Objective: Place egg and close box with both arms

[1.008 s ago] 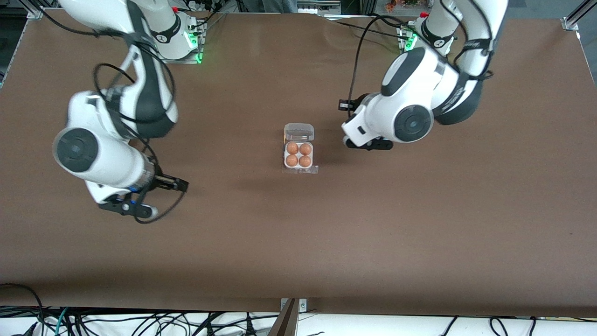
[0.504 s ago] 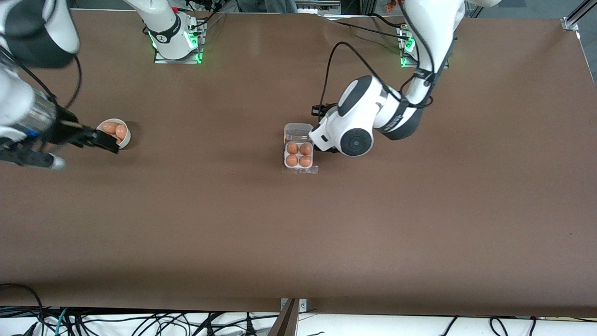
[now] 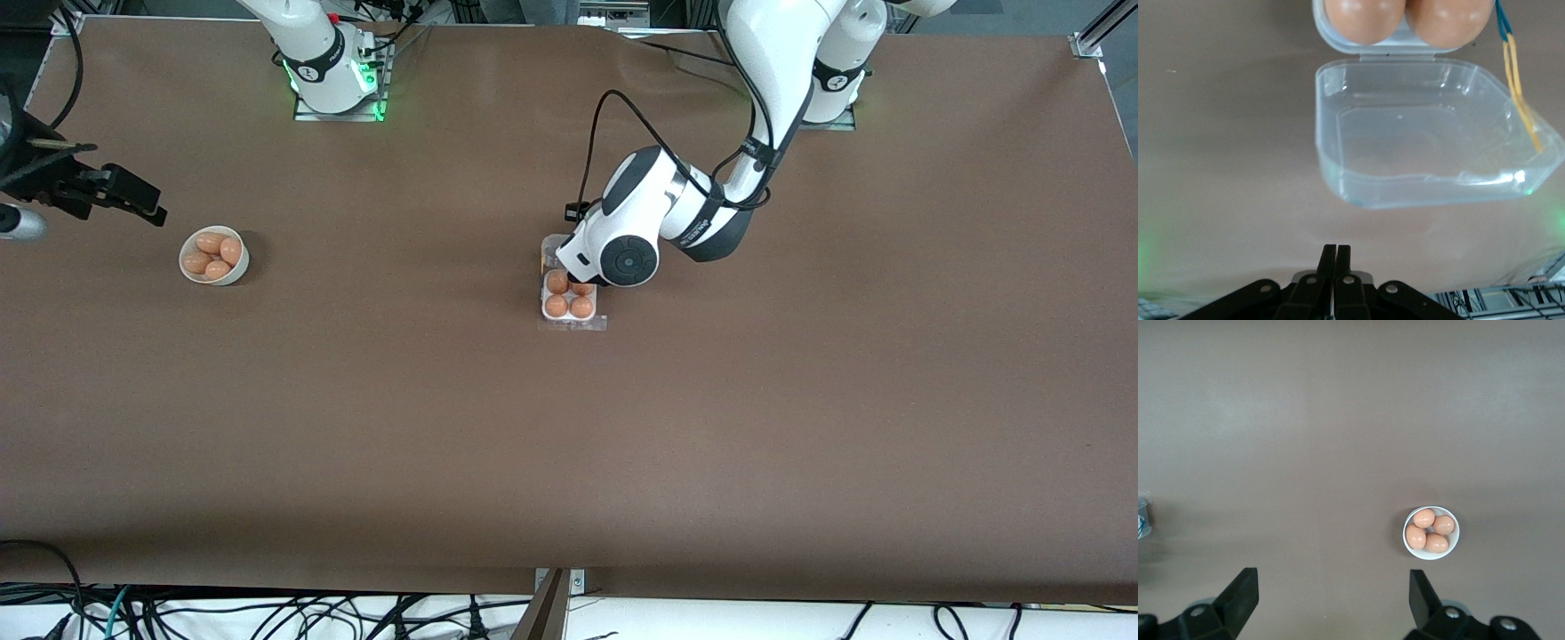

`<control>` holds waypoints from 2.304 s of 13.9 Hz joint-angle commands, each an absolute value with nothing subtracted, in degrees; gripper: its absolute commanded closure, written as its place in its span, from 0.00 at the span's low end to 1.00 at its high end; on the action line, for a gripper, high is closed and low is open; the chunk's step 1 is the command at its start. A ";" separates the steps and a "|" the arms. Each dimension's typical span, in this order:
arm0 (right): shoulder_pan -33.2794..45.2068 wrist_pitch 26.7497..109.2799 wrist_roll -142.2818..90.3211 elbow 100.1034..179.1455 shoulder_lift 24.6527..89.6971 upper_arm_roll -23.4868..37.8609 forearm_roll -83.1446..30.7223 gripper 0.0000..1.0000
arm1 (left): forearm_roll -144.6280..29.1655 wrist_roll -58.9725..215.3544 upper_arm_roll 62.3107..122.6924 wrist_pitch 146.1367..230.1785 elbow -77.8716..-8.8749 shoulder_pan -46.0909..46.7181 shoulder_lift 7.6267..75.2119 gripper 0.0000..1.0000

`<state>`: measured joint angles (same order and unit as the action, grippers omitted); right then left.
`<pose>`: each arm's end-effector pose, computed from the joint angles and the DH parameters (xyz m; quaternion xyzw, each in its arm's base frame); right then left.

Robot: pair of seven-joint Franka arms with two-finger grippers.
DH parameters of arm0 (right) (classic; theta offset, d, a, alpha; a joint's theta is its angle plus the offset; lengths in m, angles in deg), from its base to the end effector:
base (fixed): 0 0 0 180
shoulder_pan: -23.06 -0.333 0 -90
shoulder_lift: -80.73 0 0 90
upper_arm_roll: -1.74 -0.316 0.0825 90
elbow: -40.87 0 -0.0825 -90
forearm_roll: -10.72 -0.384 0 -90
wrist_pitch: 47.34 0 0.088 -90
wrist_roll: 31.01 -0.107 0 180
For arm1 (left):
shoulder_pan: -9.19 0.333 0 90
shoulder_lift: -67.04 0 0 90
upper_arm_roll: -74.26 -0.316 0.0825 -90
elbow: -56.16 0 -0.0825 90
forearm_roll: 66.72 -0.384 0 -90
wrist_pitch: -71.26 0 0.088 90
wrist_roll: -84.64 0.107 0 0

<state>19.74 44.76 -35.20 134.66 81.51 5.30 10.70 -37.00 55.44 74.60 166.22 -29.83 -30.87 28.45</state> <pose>0.5523 -0.0025 0.6039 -0.9992 0.0386 0.0080 0.0003 0.4678 -0.4619 0.2529 0.9380 -0.0047 -0.3417 0.0587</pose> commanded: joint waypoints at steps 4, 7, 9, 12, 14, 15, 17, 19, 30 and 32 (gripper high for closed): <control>21.22 46.79 -34.09 134.03 81.34 3.67 11.60 0.00 | -35.17 52.21 73.91 171.62 -28.56 -32.21 26.87 0.93; 23.24 46.70 -33.30 134.03 81.52 3.14 10.46 0.00 | -35.35 51.07 73.83 174.43 -28.48 -32.12 26.70 0.90; 22.98 46.79 -33.91 133.86 81.43 3.06 10.55 0.00 | -35.43 50.63 73.74 175.06 -28.48 -32.03 26.52 0.89; 22.80 46.96 -33.74 133.68 80.82 3.14 10.63 0.00 | -35.87 50.54 73.39 175.76 -27.17 -31.51 26.18 0.87; 22.89 47.05 -33.47 133.50 80.29 3.23 10.63 0.00 | -35.96 50.63 72.69 175.76 -26.11 -30.81 25.99 0.87; 22.80 47.05 -33.47 133.59 80.29 3.23 10.63 0.00 | -36.05 50.63 72.59 175.76 -25.49 -30.54 26.00 0.87; 22.89 47.05 -33.30 133.59 80.29 3.23 10.63 0.00 | -36.14 50.80 72.51 175.67 -24.09 -28.70 26.08 0.87; 22.89 47.05 -33.30 133.59 80.29 3.23 10.46 0.00 | -36.14 50.63 72.51 175.41 -22.24 -27.56 26.26 0.87; 22.62 46.96 -33.30 133.59 80.29 3.14 10.55 0.00 | -58.51 57.55 61.08 169.80 -12.22 -21.50 33.45 0.04; 22.62 46.96 -33.30 133.59 80.20 3.14 10.46 0.00 | -64.32 61.07 61.17 167.68 -12.22 -18.43 35.22 0.01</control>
<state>21.80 47.21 -34.33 134.47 80.43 3.86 10.83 -59.53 57.21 60.83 169.85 -12.17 -20.58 33.61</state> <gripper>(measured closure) 0.000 0.013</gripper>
